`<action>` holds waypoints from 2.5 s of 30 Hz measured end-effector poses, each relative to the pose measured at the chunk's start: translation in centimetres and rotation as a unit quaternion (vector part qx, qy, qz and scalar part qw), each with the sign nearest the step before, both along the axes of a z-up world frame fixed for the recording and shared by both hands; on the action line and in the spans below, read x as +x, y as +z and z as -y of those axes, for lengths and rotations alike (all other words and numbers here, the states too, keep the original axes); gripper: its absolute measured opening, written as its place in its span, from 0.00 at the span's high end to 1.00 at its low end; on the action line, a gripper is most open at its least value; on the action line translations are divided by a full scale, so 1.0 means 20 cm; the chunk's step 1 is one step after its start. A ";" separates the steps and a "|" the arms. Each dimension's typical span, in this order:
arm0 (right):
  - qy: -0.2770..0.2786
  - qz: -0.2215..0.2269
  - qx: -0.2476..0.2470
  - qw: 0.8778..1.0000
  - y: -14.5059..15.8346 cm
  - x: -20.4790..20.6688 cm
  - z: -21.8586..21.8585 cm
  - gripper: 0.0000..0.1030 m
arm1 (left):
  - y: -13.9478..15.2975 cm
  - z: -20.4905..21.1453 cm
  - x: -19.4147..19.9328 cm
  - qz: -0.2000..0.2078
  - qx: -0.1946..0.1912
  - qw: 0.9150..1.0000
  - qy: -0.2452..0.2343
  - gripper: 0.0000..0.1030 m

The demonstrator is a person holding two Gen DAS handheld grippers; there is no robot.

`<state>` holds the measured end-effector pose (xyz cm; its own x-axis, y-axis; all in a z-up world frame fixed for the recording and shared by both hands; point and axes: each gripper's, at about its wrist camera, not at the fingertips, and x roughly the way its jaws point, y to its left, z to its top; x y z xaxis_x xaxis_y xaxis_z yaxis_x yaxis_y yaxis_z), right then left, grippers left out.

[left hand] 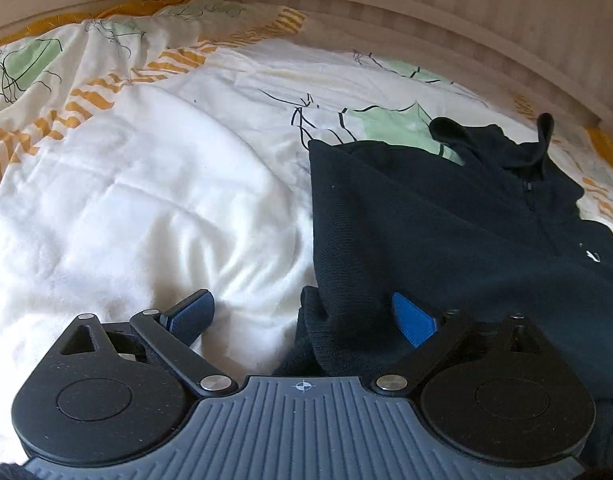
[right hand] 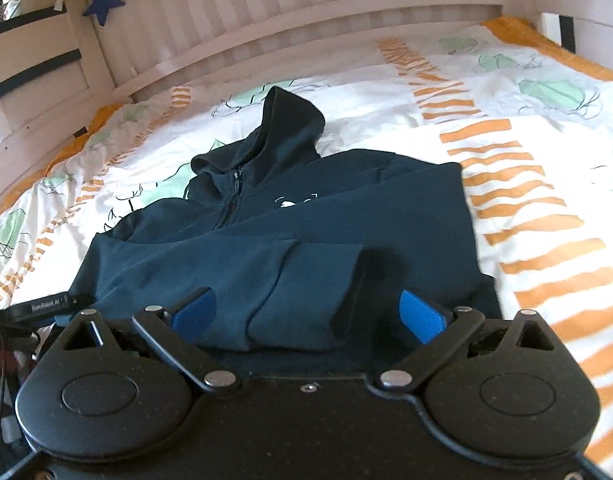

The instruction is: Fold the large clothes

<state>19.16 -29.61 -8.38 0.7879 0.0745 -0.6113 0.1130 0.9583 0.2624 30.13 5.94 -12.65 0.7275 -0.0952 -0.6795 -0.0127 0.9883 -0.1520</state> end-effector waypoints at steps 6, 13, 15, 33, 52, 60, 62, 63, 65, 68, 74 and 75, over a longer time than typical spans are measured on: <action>0.002 -0.021 0.014 1.000 -0.07 0.12 0.00 0.22 | -0.02 -0.01 0.00 0.001 -0.006 1.000 -0.001 0.06; 0.005 -0.035 0.035 0.999 -0.07 0.18 -0.02 0.81 | 0.08 -0.02 -0.04 0.020 -0.004 1.000 0.015 0.06; 0.026 -0.018 -0.006 0.999 0.01 0.19 -0.07 0.82 | 0.14 -0.03 -0.06 0.037 -0.013 0.999 0.018 0.06; -0.021 -0.011 -0.053 0.998 -0.17 0.17 0.07 0.52 | -0.03 0.09 0.04 -0.001 0.017 1.000 -0.015 0.00; -0.032 0.021 -0.068 0.997 -0.21 0.16 0.03 0.48 | -0.06 0.11 0.02 0.015 0.029 0.999 -0.009 0.00; -0.030 0.024 -0.056 0.998 -0.21 0.16 0.04 0.45 | -0.05 0.12 0.02 0.015 0.031 0.999 -0.010 0.00; -0.030 0.024 -0.053 0.998 -0.21 0.16 0.04 0.45 | -0.05 0.12 0.02 0.015 0.031 0.999 -0.010 0.00; -0.029 0.025 -0.051 0.998 -0.21 0.16 0.04 0.45 | -0.05 0.12 0.02 0.015 0.031 0.999 -0.010 0.00; -0.029 0.027 -0.046 0.998 -0.21 0.16 0.05 0.43 | -0.05 0.12 0.02 0.015 0.031 0.999 -0.010 0.00; -0.025 0.029 -0.035 0.999 -0.21 0.16 0.06 0.40 | -0.05 0.12 0.02 0.014 0.031 0.999 -0.010 0.00; 0.028 0.024 -0.024 0.999 -0.19 0.18 0.03 0.00 | -0.04 0.10 0.03 0.005 0.021 1.000 -0.013 0.00; 0.029 0.024 -0.027 0.999 -0.18 0.18 0.02 0.00 | -0.03 0.09 0.04 0.001 0.018 1.000 -0.015 0.00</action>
<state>22.75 -30.02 -11.97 0.8115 0.0892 -0.5775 0.0447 0.9759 0.2135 30.87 4.05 -13.28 0.7258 -0.0931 -0.6816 0.0180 0.9930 -0.1164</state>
